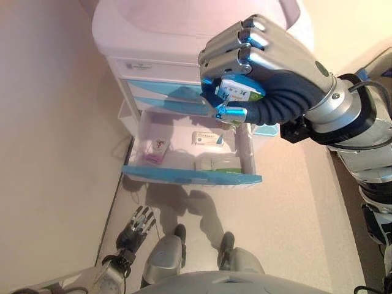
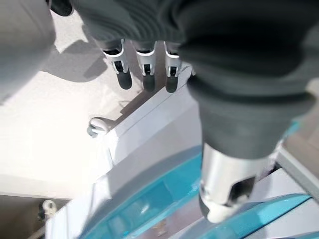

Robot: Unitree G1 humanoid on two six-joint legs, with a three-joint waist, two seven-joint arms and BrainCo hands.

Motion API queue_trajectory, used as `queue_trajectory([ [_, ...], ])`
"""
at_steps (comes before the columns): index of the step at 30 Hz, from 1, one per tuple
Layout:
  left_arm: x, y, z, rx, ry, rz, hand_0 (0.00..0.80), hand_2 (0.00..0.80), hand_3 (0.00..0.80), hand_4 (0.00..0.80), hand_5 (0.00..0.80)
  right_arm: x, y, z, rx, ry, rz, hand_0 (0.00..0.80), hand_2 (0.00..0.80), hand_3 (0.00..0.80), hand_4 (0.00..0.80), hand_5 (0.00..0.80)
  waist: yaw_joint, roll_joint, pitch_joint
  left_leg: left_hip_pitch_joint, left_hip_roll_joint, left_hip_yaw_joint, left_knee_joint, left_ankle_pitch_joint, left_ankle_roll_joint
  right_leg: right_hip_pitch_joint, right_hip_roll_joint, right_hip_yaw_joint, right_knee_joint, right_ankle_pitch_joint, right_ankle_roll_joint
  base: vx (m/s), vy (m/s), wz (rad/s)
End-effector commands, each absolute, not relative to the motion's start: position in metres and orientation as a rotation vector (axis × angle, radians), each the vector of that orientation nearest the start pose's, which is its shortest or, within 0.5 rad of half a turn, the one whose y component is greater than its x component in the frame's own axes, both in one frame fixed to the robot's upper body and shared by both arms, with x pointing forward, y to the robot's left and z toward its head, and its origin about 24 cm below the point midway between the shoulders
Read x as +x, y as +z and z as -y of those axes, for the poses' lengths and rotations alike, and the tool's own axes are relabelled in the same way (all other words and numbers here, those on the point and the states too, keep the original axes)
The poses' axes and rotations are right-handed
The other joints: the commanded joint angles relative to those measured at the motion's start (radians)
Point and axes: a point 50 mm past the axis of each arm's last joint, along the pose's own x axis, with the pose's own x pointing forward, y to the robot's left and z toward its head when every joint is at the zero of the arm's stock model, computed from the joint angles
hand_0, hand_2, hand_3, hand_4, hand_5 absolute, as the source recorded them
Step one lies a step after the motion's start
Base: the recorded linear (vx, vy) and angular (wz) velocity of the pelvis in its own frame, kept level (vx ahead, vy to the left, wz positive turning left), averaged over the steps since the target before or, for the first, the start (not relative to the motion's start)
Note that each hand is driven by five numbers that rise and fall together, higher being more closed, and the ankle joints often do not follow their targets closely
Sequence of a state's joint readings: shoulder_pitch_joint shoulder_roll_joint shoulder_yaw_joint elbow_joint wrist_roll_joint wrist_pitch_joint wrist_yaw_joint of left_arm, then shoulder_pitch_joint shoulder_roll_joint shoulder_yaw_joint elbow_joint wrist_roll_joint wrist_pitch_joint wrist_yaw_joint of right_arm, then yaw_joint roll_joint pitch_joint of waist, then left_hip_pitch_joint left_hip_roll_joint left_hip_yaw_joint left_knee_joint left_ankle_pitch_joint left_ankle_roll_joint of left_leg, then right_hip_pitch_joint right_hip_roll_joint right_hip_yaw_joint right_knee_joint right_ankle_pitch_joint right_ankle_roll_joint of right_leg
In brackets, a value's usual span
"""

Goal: Open the drawer and pick up the medicine

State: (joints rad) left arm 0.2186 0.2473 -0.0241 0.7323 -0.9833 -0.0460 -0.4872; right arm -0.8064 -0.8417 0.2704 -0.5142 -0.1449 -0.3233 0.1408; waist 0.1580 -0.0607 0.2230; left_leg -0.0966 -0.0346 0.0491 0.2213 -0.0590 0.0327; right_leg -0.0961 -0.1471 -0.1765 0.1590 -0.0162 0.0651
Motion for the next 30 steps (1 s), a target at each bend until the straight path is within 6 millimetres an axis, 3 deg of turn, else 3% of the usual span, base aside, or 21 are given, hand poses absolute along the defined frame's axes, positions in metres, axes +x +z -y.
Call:
queue_trajectory([
  [1, 0.110, -0.117, -0.233, -0.770, 0.130, -0.580, 0.000, 0.000, 0.000, 0.000, 0.000, 0.200, 0.349, 0.105, -1.089, 0.360, 1.566, 0.800, 0.800, 0.800, 0.800, 0.800, 0.028, 0.006, -0.023, 0.058, -0.036, -0.024, -0.090, -0.067, 0.014, 0.073, -0.005, -0.038, 0.146, -0.118, 0.047, 0.031, 0.018, 0.00],
  [8, 0.106, -0.118, -0.237, -0.758, 0.154, -0.600, 0.000, 0.000, 0.000, 0.000, 0.000, 0.219, 0.370, 0.117, -1.159, 0.194, 1.502, 0.800, 0.800, 0.800, 0.800, 0.800, 0.035, -0.005, -0.042, 0.073, -0.039, -0.037, -0.103, -0.065, 0.016, 0.086, -0.007, -0.045, 0.147, -0.110, 0.051, 0.030, 0.017, 0.01],
  [15, 0.102, -0.118, -0.244, -0.747, 0.178, -0.618, 0.000, 0.000, 0.000, 0.000, 0.000, 0.254, 0.387, 0.136, -1.256, 0.009, 1.344, 0.800, 0.800, 0.800, 0.800, 0.800, 0.056, -0.012, -0.047, 0.081, -0.045, -0.059, -0.106, -0.063, 0.022, 0.099, -0.016, -0.063, 0.144, -0.103, 0.054, 0.035, 0.035, 0.05],
  [22, 0.104, -0.115, -0.251, -0.724, 0.176, -0.643, 0.000, 0.000, 0.000, 0.000, 0.000, 0.308, 0.393, 0.178, -1.284, -0.182, 1.058, 0.800, 0.800, 0.800, 0.800, 0.800, 0.089, -0.009, -0.044, 0.080, -0.059, -0.084, -0.104, -0.060, 0.028, 0.116, -0.034, -0.092, 0.133, -0.096, 0.053, 0.018, 0.043, 0.14],
  [30, 0.105, -0.114, -0.254, -0.711, 0.149, -0.675, 0.000, 0.000, 0.000, 0.000, 0.000, 0.346, 0.386, 0.224, -1.256, -0.301, 0.791, 0.800, 0.800, 0.800, 0.800, 0.800, 0.121, 0.012, -0.041, 0.075, -0.074, -0.113, -0.097, -0.059, 0.031, 0.135, -0.057, -0.121, 0.126, -0.086, 0.046, 0.022, 0.038, 0.16],
])
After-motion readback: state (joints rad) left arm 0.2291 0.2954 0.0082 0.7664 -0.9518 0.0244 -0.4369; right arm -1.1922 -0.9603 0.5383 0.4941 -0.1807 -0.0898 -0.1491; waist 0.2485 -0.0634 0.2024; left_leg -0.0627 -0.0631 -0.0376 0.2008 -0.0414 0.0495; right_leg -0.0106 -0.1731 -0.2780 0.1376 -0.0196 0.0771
